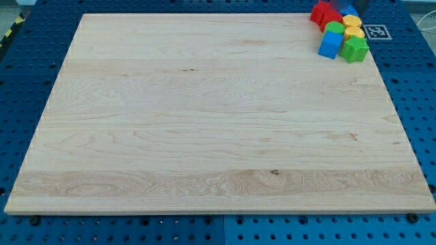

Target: Push the group of blocks slightly down

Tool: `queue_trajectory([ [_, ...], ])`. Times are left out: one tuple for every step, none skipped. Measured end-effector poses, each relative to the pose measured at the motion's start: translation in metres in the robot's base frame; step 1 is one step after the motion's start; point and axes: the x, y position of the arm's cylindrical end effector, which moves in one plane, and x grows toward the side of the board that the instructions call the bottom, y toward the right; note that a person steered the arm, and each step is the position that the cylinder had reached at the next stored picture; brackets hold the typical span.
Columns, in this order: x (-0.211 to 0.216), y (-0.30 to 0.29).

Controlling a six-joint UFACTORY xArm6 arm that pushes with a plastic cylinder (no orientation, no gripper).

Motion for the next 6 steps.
queue_trajectory([
  [-0.001,-0.020],
  [-0.001,-0.030],
  [0.001,-0.030],
  [0.013,-0.041],
  [0.039,-0.064],
  [0.064,-0.088],
])
